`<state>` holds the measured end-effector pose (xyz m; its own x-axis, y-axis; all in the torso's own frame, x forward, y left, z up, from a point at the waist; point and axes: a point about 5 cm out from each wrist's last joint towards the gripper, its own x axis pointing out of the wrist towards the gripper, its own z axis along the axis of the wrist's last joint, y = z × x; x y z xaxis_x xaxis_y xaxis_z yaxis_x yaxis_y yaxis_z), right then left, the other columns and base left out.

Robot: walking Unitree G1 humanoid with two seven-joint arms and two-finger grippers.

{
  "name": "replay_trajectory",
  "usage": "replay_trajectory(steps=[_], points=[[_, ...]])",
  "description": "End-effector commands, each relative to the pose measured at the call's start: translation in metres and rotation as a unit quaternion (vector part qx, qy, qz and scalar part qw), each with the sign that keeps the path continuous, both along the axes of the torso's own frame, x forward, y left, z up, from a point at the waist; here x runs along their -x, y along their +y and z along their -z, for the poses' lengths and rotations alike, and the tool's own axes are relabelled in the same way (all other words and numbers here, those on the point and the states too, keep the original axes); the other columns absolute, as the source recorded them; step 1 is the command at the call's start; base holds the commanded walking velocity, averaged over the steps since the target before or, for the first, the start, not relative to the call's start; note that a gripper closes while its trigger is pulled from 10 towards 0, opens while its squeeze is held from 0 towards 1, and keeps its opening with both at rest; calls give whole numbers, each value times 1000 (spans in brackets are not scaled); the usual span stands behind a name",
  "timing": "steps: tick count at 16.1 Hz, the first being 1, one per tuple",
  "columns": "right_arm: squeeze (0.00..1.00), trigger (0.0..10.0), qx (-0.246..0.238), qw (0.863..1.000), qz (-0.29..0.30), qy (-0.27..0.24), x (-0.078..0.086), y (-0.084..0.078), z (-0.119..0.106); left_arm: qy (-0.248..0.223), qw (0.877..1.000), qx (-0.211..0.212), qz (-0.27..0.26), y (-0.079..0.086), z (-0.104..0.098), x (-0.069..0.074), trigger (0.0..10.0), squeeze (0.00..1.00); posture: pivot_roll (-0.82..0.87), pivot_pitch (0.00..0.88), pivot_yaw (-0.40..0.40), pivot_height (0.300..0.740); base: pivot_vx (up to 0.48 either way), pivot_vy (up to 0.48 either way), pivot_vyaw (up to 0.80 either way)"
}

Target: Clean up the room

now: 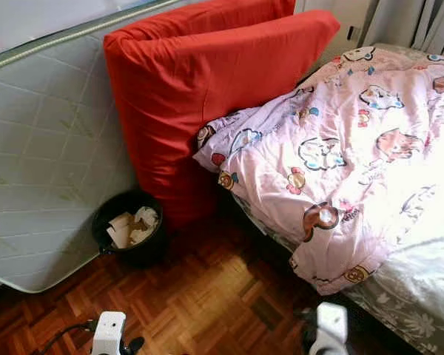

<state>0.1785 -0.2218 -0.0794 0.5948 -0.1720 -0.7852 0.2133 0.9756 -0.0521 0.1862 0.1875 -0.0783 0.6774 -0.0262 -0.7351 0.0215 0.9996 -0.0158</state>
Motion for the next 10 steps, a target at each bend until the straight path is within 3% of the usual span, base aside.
replay_trajectory(steps=[1,5,10], points=[[0,10000,1,1000,-14,12,6,7,4,15,999,5,-29,4,3,6,10000,0,29,107,44,740,0,0,0],[0,10000,5,999,-30,18,10,11,7,16,999,12,-44,5,3,5,10000,0,38,112,38,740,0,0,800],[0,10000,18,999,-21,34,25,-14,7,28,998,22,-58,3,5,6,10000,0,38,110,27,740,0,0,800]])
